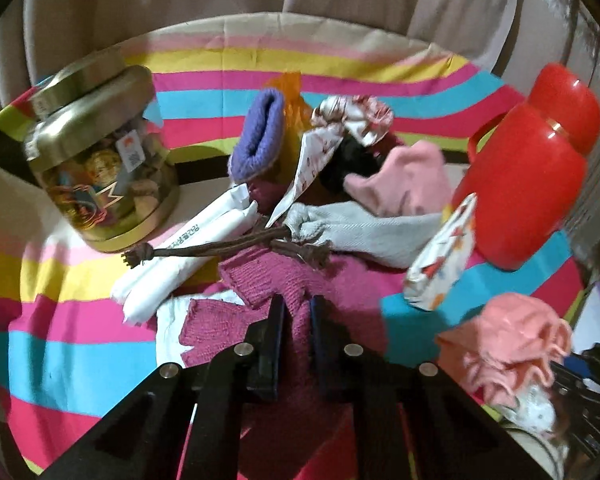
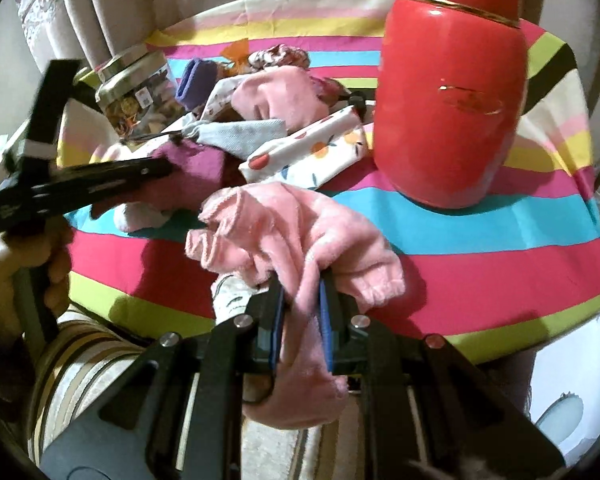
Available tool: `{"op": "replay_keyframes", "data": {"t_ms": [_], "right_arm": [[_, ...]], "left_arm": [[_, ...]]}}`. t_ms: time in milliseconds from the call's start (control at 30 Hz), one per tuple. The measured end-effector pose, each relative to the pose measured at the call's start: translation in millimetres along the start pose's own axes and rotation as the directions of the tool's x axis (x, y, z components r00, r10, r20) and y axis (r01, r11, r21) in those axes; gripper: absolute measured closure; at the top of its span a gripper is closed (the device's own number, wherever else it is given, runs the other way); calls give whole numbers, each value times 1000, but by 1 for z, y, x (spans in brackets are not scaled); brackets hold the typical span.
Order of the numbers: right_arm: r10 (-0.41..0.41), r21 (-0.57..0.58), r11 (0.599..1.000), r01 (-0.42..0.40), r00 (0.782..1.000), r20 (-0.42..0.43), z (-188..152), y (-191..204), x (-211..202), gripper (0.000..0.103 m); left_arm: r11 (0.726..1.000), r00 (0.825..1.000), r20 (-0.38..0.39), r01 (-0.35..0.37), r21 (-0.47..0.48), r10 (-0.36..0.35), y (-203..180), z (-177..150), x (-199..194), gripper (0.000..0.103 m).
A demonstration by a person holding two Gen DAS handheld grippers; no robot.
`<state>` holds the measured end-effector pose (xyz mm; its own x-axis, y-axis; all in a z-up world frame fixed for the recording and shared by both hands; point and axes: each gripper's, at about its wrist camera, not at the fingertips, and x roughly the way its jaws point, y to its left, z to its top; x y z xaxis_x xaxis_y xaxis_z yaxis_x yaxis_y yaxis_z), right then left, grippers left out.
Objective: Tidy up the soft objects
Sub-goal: 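Carry the pink garment and magenta knit to the white box and release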
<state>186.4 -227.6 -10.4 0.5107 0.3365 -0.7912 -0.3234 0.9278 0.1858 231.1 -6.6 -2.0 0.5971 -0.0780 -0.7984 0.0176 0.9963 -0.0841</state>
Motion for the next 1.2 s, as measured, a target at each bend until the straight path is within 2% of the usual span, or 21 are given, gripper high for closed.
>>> {"op": "replay_keyframes", "data": {"t_ms": [133, 267, 533, 867, 1033, 1200], "right_arm": [[-6, 14, 1000, 6, 1000, 9, -2, -6, -6, 84], [-15, 23, 1000, 14, 1000, 20, -5, -10, -12, 84], [-27, 59, 998, 25, 999, 39, -11, -22, -24, 84], [-33, 91, 995, 27, 998, 57, -19, -34, -40, 84], [-46, 115, 993, 38, 996, 70, -23, -46, -55, 84], [-77, 172, 983, 62, 993, 87, -32, -73, -79, 84]], "left_arm": [[997, 997, 51, 56, -58, -53, 7, -3, -29, 90], [980, 986, 99, 148, -130, -136, 15, -3, -53, 90], [954, 966, 138, 242, -177, -220, 3, -17, -73, 90], [943, 958, 79, 285, -172, -275, -20, -56, -85, 90], [941, 950, 100, 307, -141, -295, -34, -54, -97, 90], [931, 933, 112, 352, -97, -341, -64, -50, -106, 90]]}}
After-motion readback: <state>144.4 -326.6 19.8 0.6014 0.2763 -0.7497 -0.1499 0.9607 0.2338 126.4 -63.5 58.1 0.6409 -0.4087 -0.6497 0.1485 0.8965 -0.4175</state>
